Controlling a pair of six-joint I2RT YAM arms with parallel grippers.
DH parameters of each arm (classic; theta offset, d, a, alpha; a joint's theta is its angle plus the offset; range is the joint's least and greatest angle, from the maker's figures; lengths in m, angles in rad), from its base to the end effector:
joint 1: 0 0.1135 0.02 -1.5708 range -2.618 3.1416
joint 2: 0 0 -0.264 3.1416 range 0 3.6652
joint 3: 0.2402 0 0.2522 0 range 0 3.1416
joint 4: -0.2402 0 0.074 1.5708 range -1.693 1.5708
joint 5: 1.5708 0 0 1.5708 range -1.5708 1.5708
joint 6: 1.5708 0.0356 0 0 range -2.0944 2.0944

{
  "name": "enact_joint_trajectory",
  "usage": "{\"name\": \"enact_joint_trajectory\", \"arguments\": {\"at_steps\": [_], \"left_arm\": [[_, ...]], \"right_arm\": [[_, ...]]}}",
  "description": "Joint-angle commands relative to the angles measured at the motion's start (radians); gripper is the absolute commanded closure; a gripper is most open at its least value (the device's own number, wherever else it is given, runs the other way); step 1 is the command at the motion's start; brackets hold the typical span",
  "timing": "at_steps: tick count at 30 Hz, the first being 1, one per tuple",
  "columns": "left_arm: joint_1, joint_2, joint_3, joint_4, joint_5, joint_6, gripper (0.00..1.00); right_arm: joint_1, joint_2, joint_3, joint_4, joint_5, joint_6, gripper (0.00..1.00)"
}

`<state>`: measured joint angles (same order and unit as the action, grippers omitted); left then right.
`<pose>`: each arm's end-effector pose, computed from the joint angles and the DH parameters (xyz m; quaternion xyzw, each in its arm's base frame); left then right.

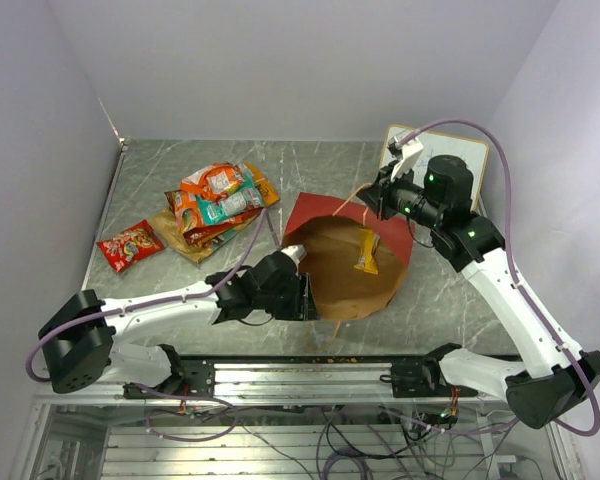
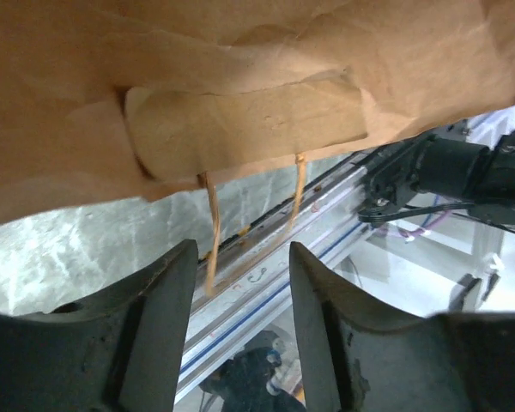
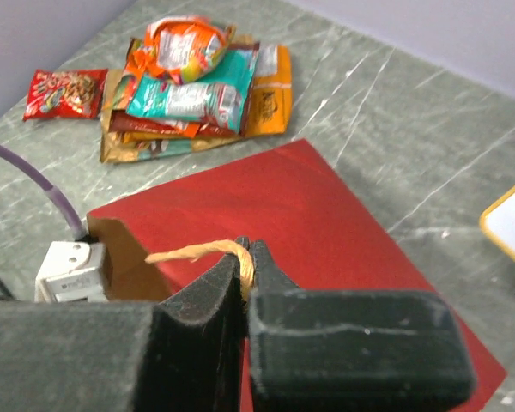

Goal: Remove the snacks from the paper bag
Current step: Adjust the paper bag at the center of the board, then take out the snack from the paper bag.

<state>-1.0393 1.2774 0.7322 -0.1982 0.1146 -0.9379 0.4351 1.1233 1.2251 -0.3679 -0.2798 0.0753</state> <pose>0.1307 -0.2303 0.2165 0.0693 0.9118 -0.3641 0.1769 0.2205 0.1133 0.4076 -0.2241 0.7591 0.2590 0.5537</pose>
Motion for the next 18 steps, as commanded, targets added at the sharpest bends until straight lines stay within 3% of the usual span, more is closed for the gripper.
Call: {"name": "enact_joint_trajectory", "arguments": {"at_steps": [1, 4, 9, 13, 18], "left_arm": [[-0.051, -0.073, 0.060, -0.133, -0.146, 0.046, 0.38], [-0.109, -0.120, 0.097, -0.155, -0.211, 0.088, 0.28], [-0.295, -0.109, 0.175, -0.094, -0.452, 0.208, 0.25], [-0.375, 0.002, 0.169, 0.121, -0.617, 0.329, 0.26], [-0.379, 0.245, 0.172, 0.430, -0.812, 0.418, 0.28]], "right_arm": [[0.004, -0.037, -0.040, -0.030, -0.039, 0.072, 1.00], [0.004, -0.048, -0.045, -0.015, -0.024, 0.095, 1.00], [0.004, -0.039, -0.001, 0.004, 0.043, 0.158, 1.00], [0.004, -0.014, 0.037, -0.018, 0.040, 0.177, 1.00], [0.004, -0.019, 0.045, -0.033, 0.050, 0.198, 1.00]]}}
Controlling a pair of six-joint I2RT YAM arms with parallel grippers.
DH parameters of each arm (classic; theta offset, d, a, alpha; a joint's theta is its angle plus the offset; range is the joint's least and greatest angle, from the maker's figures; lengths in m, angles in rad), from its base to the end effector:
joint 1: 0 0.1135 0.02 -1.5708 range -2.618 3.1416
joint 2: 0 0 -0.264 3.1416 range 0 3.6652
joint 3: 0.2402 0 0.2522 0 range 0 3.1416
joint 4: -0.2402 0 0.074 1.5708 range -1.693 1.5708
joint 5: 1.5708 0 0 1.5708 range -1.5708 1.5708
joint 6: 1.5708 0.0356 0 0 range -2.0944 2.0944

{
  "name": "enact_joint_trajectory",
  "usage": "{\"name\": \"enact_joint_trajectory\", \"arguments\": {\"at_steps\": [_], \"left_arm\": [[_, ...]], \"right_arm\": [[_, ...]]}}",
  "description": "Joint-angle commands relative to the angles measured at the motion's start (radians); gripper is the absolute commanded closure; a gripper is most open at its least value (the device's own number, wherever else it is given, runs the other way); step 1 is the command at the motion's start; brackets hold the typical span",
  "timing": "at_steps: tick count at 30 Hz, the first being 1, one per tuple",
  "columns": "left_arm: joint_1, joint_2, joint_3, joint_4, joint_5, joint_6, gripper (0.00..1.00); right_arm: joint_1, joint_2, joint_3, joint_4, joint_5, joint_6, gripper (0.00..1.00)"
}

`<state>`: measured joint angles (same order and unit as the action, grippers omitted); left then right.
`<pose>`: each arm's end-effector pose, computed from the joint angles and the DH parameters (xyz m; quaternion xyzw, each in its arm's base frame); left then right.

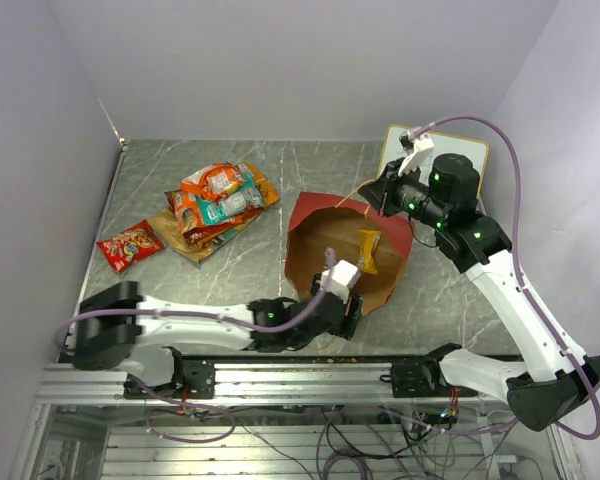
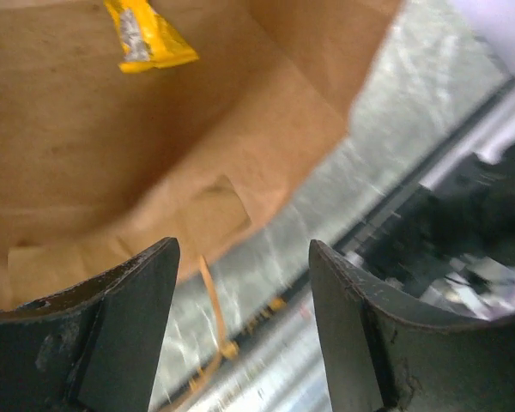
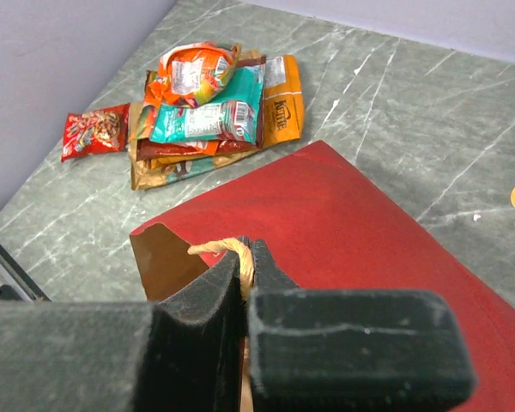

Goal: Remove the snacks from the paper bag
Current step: Take out the snack from the paper bag.

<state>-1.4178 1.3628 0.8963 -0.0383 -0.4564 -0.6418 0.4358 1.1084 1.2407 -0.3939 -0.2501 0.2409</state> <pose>0.0618 -0.2981 0.2640 0.2110 0.8201 -0.3239 0.4219 0.2156 0.1101 0.4135 -0.1522 0.7760 0.2938 0.5370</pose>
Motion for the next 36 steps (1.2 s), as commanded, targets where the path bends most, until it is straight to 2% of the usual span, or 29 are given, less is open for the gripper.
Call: {"name": "enact_joint_trajectory", "arguments": {"at_steps": [1, 5, 10, 14, 19, 25, 28, 32, 36], "left_arm": [[0.005, 0.203, 0.032, 0.284, -0.271, 0.126, 0.29], [0.067, 0.368, 0.124, 0.347, -0.241, 0.140, 0.34], [0.133, 0.476, 0.195, 0.395, -0.172, 0.137, 0.38], [0.176, 0.593, 0.288, 0.383, -0.142, 0.132, 0.36], [0.207, 0.724, 0.412, 0.398, -0.135, 0.148, 0.27], [0.223, 0.854, 0.562, 0.304, -0.208, 0.147, 0.21], [0.231, 0.882, 0.578, 0.316, -0.181, 0.157, 0.27], [0.238, 0.871, 0.549, 0.335, -0.120, 0.168, 0.45], [0.240, 0.819, 0.511, 0.297, -0.062, 0.187, 0.57]], "right_arm": [[0.003, -0.007, 0.037, -0.016, 0.023, 0.032, 1.00], [0.003, -0.014, 0.062, -0.064, 0.036, 0.028, 1.00], [0.003, -0.033, 0.064, -0.086, 0.043, 0.033, 1.00], [0.004, -0.043, 0.045, -0.086, 0.045, 0.054, 1.00], [0.003, -0.038, 0.057, -0.111, 0.025, 0.063, 1.00], [0.003, -0.047, 0.059, -0.129, 0.039, 0.042, 1.00], [0.003, -0.040, 0.070, -0.135, 0.036, 0.029, 1.00], [0.003, -0.030, 0.083, -0.137, 0.036, 0.019, 1.00], [0.003, -0.034, 0.083, -0.126, 0.038, 0.023, 1.00]]}}
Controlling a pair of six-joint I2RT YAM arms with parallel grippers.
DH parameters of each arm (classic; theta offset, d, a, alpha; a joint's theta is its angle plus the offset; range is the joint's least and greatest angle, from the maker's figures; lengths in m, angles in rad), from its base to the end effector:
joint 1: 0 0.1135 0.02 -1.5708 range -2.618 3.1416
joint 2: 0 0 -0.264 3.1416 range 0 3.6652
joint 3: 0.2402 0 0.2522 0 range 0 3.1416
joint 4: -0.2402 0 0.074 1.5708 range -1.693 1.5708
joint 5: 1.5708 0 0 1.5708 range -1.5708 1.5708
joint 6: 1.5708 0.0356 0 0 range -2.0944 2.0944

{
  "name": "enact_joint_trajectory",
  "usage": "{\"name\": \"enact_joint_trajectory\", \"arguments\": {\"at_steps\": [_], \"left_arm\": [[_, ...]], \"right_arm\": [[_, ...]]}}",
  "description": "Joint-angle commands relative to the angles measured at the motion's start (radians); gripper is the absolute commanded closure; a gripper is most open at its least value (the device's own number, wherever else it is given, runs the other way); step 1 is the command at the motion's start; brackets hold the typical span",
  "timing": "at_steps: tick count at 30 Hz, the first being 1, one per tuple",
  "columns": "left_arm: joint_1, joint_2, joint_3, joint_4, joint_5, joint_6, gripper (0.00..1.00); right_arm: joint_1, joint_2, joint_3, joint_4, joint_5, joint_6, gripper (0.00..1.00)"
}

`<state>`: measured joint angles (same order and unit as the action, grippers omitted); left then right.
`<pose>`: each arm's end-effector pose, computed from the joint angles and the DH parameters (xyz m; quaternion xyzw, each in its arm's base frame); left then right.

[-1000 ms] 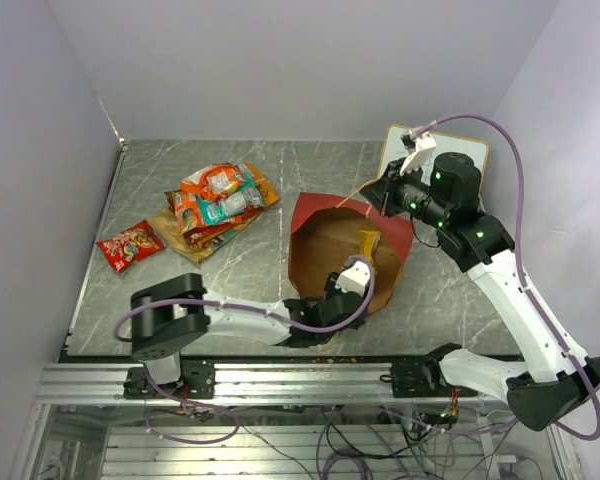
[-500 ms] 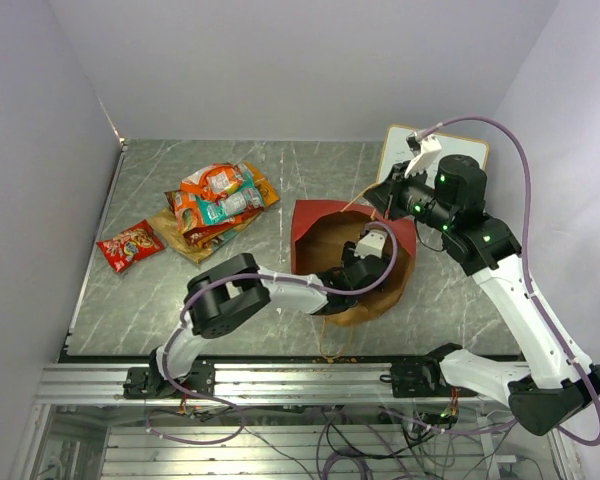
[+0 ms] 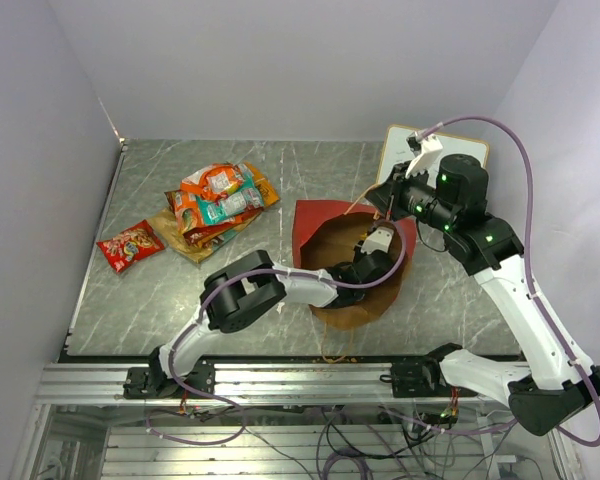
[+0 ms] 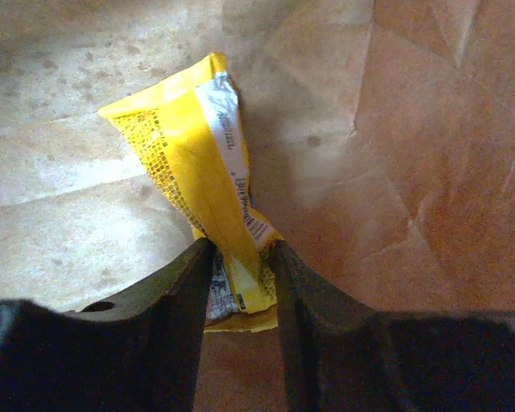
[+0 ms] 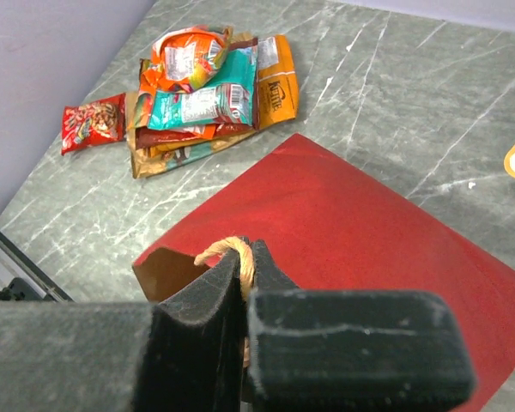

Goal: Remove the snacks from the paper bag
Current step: Take out the snack from the paper bag.

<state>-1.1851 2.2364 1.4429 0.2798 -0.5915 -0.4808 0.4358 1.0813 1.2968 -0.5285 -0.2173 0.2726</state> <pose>0.2019 -0.4445 0.1377 0.1470 0.8261 -0.1876 0.5107 0.2015 0.1023 0.4240 -0.1291 0.7960 0.2851 0.5181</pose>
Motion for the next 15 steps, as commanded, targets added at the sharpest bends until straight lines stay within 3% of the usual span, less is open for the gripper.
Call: {"name": "enact_joint_trajectory", "arguments": {"at_steps": [1, 5, 15], "left_arm": [[0.007, -0.078, -0.050, -0.039, 0.086, 0.029, 0.60], [0.007, -0.215, -0.145, -0.124, 0.134, 0.015, 0.68], [-0.027, -0.737, -0.439, -0.378, 0.313, -0.102, 0.74]], "right_arm": [[0.004, -0.011, 0.024, 0.010, 0.008, -0.009, 1.00], [0.003, -0.049, -0.021, 0.036, 0.040, -0.007, 1.00], [0.004, -0.086, -0.084, 0.063, 0.120, -0.014, 1.00]]}}
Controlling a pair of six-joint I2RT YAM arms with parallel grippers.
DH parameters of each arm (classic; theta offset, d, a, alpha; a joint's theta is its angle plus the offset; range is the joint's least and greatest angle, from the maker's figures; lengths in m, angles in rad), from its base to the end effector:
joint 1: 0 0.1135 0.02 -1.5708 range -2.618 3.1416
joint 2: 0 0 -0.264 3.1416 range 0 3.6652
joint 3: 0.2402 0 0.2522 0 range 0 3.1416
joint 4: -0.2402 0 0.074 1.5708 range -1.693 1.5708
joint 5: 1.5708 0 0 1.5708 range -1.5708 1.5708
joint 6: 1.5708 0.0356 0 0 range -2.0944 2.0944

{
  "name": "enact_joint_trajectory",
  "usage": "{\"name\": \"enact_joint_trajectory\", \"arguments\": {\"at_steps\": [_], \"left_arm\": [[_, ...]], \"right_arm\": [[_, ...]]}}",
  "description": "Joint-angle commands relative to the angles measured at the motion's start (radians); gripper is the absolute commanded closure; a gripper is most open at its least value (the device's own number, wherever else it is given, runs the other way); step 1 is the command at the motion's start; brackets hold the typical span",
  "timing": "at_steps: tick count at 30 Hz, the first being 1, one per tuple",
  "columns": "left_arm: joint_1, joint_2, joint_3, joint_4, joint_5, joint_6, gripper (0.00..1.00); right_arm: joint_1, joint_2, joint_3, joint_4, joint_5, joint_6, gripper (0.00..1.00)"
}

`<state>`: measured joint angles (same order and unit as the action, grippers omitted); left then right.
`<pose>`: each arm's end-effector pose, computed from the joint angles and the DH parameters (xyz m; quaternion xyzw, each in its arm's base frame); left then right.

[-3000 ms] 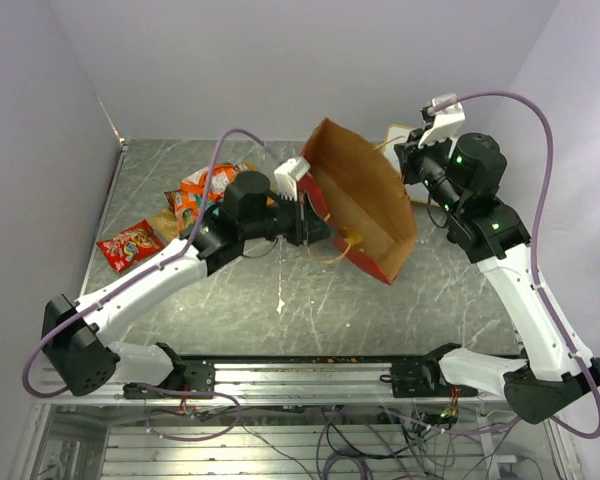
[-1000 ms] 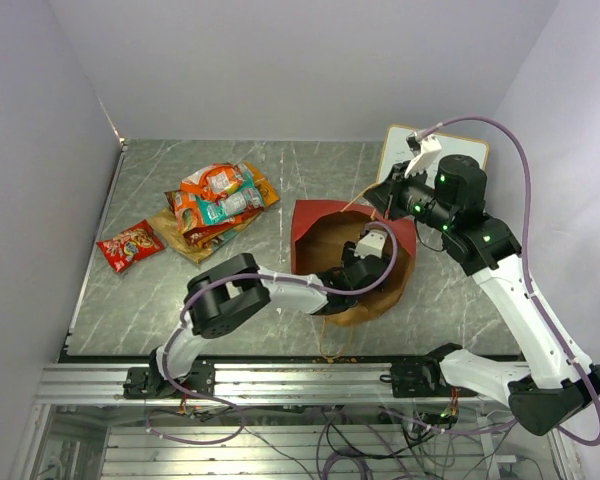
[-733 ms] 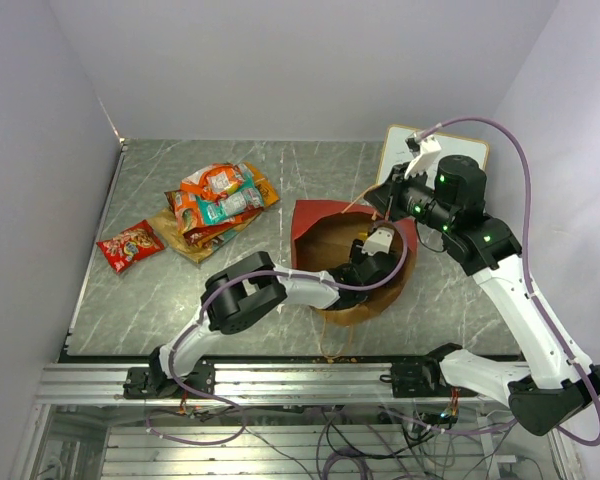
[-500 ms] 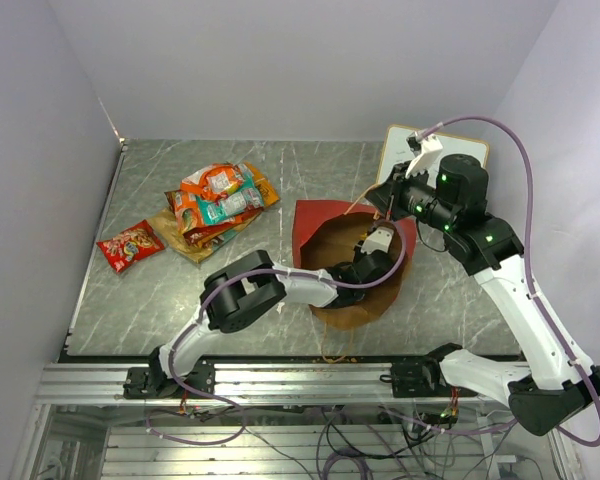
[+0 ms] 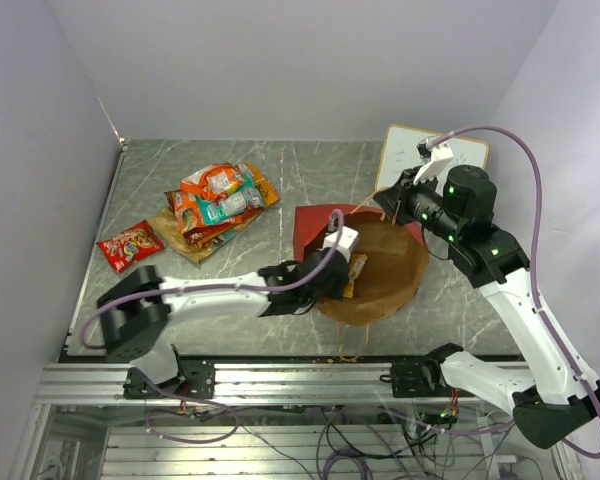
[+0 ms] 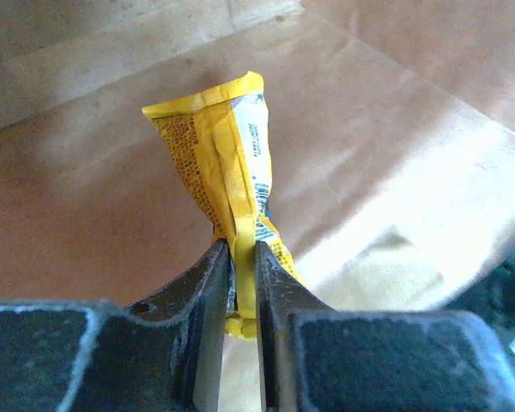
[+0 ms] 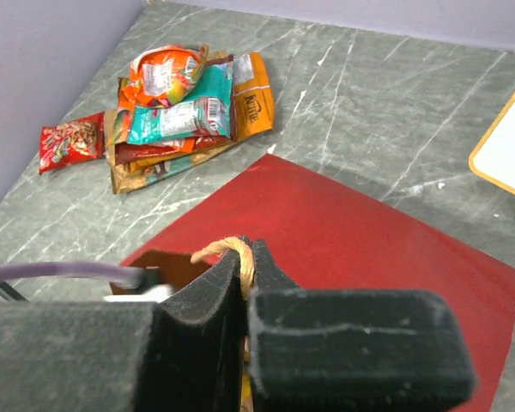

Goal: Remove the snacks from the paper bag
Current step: Take out the snack from the paper bag, then place the snack at the center of the board.

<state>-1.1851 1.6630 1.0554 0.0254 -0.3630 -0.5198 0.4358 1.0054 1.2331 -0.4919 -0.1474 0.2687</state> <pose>0.1506 -0.3374 0.2268 0.2018 0.8463 -0.2467 0.4267 0.1873 0.0930 0.4216 -0.1107 0.7854 0.2640 0.5488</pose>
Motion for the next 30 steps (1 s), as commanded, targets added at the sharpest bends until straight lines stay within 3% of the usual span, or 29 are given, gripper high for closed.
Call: {"name": "enact_joint_trajectory", "arguments": {"at_steps": [1, 5, 9, 15, 18, 22, 27, 30], "left_arm": [[-0.034, -0.219, -0.058, -0.160, 0.084, -0.082, 0.74], [-0.041, -0.422, -0.018, -0.360, 0.039, -0.143, 0.73], [-0.021, -0.588, 0.092, -0.509, -0.099, -0.100, 0.73], [0.128, -0.568, 0.356, -0.729, -0.239, -0.013, 0.74], [0.283, -0.524, 0.432, -0.738, -0.231, 0.001, 0.76], [0.559, -0.466, 0.412, -0.659, -0.053, 0.020, 0.76], [0.874, -0.391, 0.308, -0.562, 0.118, 0.015, 0.76], [0.981, -0.351, 0.222, -0.503, 0.096, 0.045, 0.76]], "right_arm": [[0.003, -0.013, -0.024, 0.025, 0.059, -0.007, 1.00], [0.002, -0.028, -0.041, 0.009, 0.129, 0.016, 1.00], [0.003, -0.036, -0.050, -0.011, 0.189, 0.018, 1.00], [0.003, -0.032, -0.025, -0.041, 0.195, -0.026, 1.00], [0.003, -0.029, -0.008, -0.057, 0.194, -0.044, 1.00], [0.003, -0.028, 0.013, -0.069, 0.197, -0.068, 1.00], [0.002, -0.022, 0.057, -0.103, 0.156, -0.057, 1.00], [0.003, -0.030, 0.060, -0.107, 0.104, -0.048, 1.00]]}}
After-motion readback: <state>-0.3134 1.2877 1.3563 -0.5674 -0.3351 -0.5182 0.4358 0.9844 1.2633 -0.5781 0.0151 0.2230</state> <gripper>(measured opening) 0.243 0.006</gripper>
